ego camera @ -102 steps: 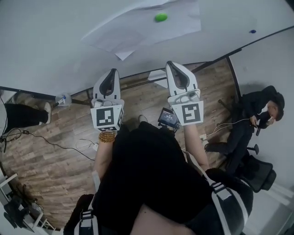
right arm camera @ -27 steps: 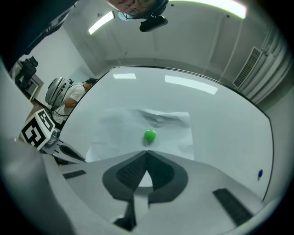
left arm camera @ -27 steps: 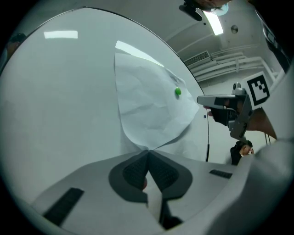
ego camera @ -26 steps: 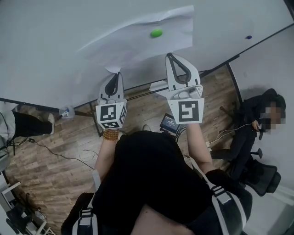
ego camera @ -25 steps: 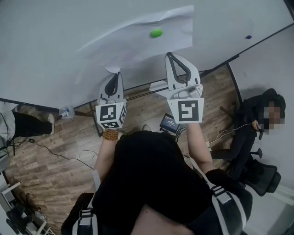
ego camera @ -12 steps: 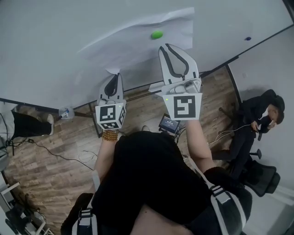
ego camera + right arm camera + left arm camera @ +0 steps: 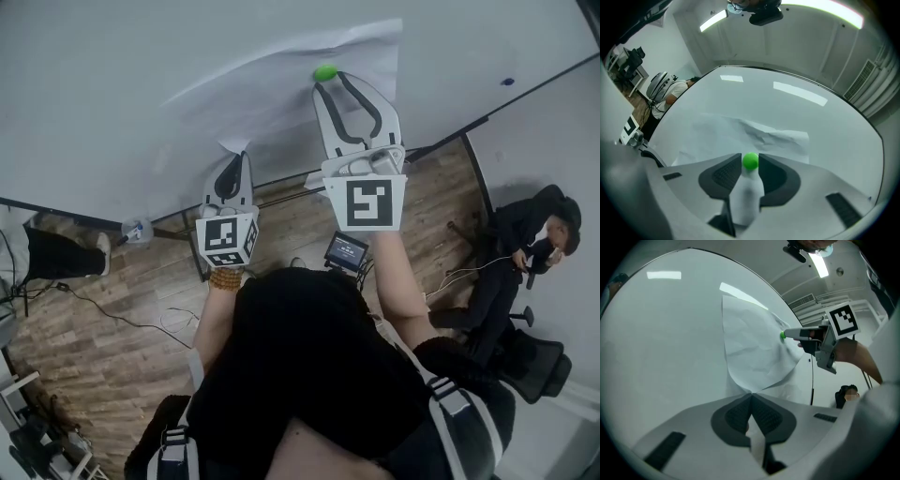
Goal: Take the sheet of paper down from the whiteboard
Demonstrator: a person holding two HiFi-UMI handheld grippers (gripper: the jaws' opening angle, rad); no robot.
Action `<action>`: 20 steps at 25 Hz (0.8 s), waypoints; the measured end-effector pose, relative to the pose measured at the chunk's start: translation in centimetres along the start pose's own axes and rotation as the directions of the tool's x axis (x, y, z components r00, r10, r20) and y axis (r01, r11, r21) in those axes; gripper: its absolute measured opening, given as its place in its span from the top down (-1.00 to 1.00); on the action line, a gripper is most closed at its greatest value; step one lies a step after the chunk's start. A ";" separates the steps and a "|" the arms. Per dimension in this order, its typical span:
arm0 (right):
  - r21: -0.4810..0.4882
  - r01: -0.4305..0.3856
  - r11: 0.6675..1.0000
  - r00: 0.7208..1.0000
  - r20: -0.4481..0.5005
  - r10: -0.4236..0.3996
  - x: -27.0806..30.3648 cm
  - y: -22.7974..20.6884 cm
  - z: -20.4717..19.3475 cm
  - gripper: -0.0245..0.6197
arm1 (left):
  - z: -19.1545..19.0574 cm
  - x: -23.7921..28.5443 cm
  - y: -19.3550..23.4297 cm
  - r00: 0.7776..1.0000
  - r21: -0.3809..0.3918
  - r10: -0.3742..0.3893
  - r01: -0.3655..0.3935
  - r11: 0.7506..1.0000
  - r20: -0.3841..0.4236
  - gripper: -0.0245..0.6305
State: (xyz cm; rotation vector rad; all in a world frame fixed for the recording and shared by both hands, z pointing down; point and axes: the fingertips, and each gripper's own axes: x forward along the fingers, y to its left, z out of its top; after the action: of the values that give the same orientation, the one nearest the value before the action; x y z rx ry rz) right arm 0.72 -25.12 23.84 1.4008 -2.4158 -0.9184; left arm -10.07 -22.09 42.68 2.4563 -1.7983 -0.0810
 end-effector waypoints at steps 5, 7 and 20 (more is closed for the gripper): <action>0.012 0.020 1.000 1.000 -0.009 -0.020 0.3 -0.3 -0.3 0.52 | 0.0 -0.1 0.0 1.000 0.004 -0.006 0.006 1.000 0.000 0.90; 0.017 0.018 1.000 1.000 -0.009 -0.018 0.5 -0.4 -0.4 0.50 | 0.0 -0.1 0.0 1.000 0.006 -0.005 0.005 1.000 0.000 0.90; 0.024 0.009 1.000 1.000 -0.012 -0.009 1.2 -0.3 -0.6 0.51 | -0.1 -0.2 -0.2 1.000 0.002 -0.010 0.010 1.000 -0.002 0.90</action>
State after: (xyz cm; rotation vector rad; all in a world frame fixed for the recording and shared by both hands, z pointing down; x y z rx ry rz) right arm 0.56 -26.51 24.00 1.4227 -2.4215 -0.8831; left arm -9.90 -21.82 42.71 2.4660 -1.7867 -0.0767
